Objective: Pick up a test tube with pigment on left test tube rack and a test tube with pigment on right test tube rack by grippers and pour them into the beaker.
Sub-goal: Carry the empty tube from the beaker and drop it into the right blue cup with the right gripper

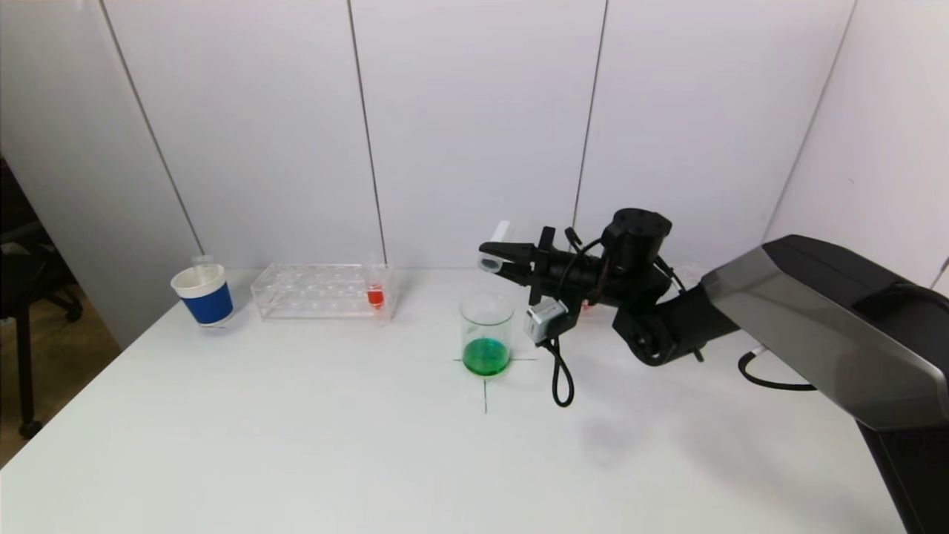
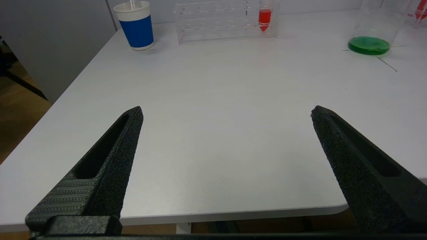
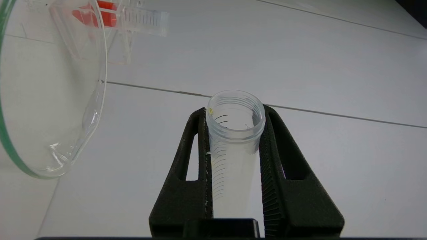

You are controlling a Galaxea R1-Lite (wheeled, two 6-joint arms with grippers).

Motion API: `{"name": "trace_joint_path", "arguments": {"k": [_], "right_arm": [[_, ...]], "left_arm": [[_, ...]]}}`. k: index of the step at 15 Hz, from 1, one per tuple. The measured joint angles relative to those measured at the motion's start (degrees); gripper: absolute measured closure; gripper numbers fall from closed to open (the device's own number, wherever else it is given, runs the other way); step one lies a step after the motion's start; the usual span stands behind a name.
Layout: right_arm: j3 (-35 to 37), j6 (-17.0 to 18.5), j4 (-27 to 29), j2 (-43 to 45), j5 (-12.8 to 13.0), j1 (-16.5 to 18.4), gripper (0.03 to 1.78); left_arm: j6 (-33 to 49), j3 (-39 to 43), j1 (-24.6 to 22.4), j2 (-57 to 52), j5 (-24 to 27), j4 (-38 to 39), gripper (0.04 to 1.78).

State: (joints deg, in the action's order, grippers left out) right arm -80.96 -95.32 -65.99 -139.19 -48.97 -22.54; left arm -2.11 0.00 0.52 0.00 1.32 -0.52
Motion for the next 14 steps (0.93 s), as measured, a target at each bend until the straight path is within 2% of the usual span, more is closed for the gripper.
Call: {"name": "trace_joint_path", "arguments": {"k": [7,9,11,14], "right_arm": [[0.32,0.00,0.34,0.39,-0.04,0.06,1.34],[1.00,1.33,0.89,0.39,-0.15,-0.02,1.34],[1.66,4.17,0.50,0.46,-0.22,-0.61,1.34],[2.02,14.25,-0.46,1.99,0.90,-1.68,1.34]], "left_arm": [[0.00,0.00,0.00,0.00,0.00,0.00,0.06],[-0.01,0.00,0.00,0.00,0.00,0.00,0.06],[0.00,0.00,0.00,0.00,0.00,0.00,0.06],[0.02,0.00,0.00,0.00,0.00,0.00,0.06]]}}
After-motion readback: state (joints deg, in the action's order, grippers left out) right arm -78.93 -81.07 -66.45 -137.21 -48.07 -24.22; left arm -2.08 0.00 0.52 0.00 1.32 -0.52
